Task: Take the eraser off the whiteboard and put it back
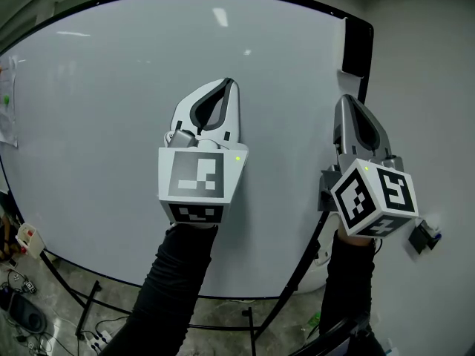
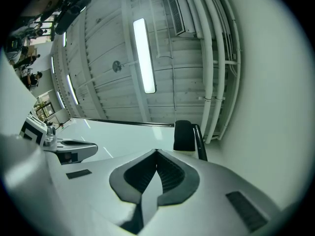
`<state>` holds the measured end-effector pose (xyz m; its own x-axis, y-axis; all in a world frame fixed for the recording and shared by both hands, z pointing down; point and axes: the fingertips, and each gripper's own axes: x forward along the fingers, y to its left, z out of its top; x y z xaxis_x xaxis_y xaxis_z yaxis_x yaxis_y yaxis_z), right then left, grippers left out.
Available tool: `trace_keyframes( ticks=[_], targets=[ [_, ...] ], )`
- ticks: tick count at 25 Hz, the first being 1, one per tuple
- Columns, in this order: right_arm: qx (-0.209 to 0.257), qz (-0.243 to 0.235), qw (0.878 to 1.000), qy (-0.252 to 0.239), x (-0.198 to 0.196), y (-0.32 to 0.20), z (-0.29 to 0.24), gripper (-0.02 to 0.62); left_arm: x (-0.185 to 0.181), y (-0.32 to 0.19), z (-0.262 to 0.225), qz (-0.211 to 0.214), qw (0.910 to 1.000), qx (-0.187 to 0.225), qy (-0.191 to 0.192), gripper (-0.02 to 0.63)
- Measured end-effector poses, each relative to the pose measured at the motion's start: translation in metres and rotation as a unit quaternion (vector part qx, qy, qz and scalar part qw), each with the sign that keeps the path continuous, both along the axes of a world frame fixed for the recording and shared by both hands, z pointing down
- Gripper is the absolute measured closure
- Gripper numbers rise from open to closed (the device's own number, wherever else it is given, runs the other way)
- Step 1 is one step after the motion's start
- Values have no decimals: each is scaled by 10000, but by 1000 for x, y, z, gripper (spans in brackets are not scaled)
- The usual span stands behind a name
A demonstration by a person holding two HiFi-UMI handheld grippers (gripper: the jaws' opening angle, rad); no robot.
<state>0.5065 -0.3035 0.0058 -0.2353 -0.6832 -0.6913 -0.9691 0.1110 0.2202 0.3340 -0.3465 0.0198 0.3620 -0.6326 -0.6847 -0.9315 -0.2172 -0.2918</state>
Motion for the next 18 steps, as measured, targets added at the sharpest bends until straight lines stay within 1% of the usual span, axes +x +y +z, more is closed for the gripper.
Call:
trace_keyframes(
  ticks=[2,6,11,14,18],
  targets=[
    [-27,27,10000,-14,1,-3,3,584,0,-5,5,-1,10000,-82,-26,600],
    [-72,83,9999,-17,0,-10,7,586,-3,-2,0,-18,10000,23,-25,600],
    [-78,128,9999,17,2,-15,8,586,0,-6,1,-16,10000,29,-36,600],
    [-39,234,9997,33,6,-16,8,588,2,-14,7,-15,10000,-74,-30,600],
    [3,259,9996,56,8,-16,7,588,3,-8,-1,28,10000,72,-29,600]
  ],
)
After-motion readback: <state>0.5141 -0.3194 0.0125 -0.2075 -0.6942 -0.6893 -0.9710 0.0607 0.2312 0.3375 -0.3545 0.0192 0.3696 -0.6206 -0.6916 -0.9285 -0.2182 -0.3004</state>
